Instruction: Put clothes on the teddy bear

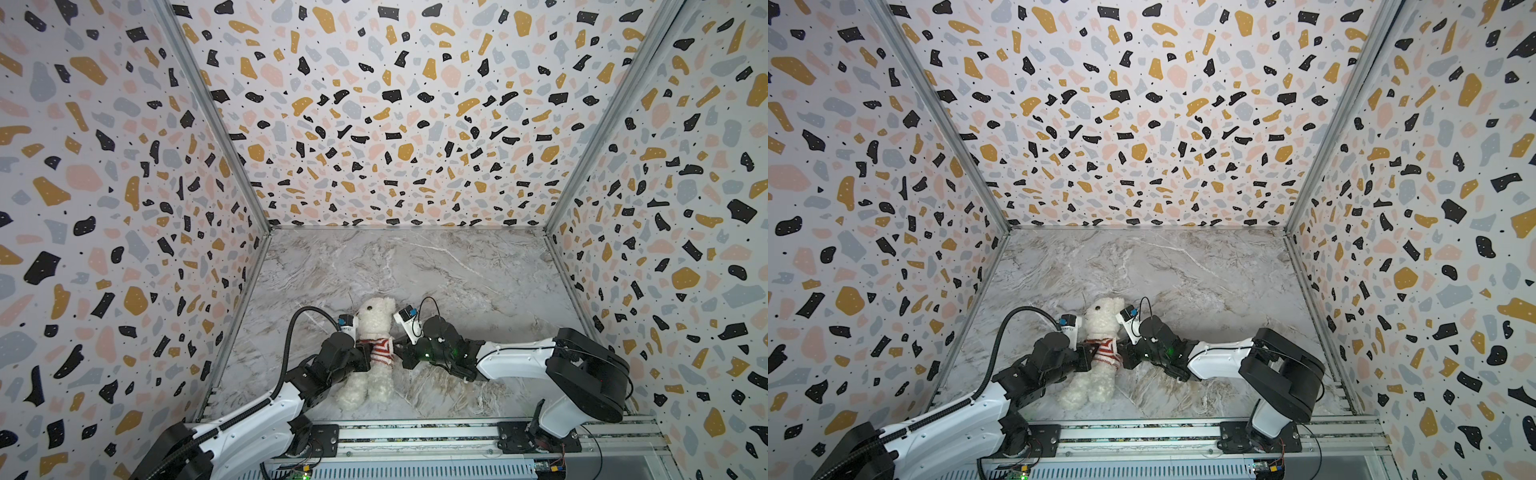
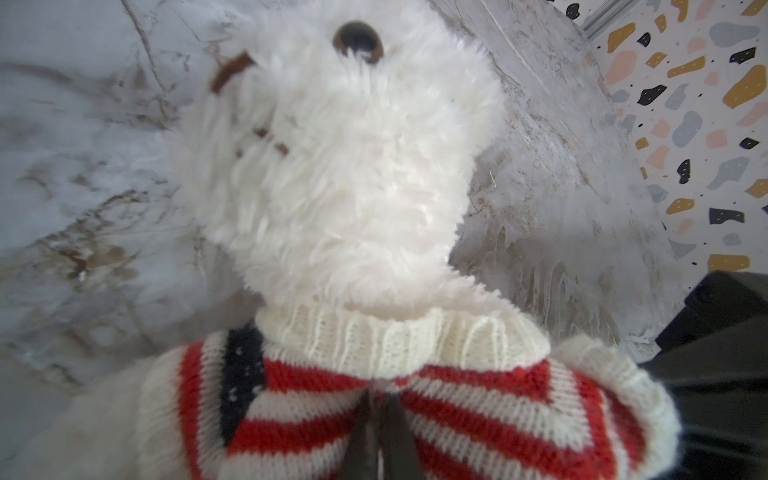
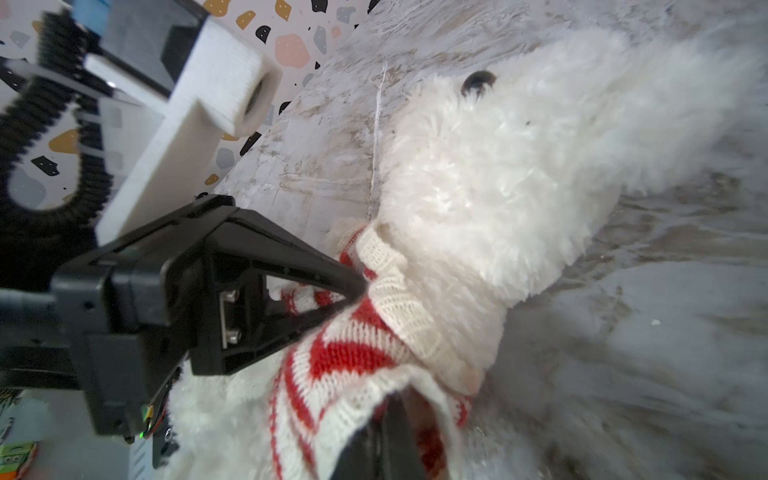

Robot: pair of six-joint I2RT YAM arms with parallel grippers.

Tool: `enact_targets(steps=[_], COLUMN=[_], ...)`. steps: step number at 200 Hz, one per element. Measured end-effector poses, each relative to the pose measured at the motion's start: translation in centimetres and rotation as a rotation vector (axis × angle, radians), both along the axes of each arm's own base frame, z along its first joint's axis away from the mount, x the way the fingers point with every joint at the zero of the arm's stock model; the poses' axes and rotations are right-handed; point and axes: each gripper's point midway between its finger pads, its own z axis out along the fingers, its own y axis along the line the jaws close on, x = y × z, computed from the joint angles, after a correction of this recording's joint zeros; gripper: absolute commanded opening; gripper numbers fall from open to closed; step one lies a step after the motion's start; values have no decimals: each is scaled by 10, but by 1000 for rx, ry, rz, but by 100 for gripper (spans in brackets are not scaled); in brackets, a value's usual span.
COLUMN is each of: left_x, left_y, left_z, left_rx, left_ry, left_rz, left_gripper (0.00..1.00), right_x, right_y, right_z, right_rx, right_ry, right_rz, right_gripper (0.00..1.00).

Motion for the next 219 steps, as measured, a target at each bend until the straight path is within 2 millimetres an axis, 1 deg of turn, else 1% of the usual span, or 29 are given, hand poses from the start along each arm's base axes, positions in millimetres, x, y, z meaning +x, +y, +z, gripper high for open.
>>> enact_targets(steps=[28,55,93,115,137,149,172,182,219], left_x=[-1,-2,-2,-2,-3,-4,-10,-13,-23], left_y=[2,1,-1,-2,-2,-1,-3,-6,-17], left_z=[1,0,-2,2,11,15,17,18,18], left_rx=[-29,-34,-34,-33,-27,-30,-28,-28,-40], left_ry=[8,16,24,13,-5,-19,-17,-20,-14], left_rz=[-3,-13,-20,-29,-43,-48,-68,-84,-131], left_gripper=[0,0,0,0,27,35,46,49,50], right_x=[-6,-9,-9,-6,-3,-1,3,5,8], right_y=[-7,-10,-12,-14,-16,-17,-19,-19,-27], right_z=[4,0,-2,-3,-4,-5,-5,-5,-9], right_rx=[5,-1,-6,-12,-13,-13,-6,-3,14], right_ry=[-17,-15,-12,-6,6,17,43,54,99], right_rz=[15,20,18,8,-13,-25,-61,-74,-129], right_gripper=[0,0,0,0,0,0,0,0,0])
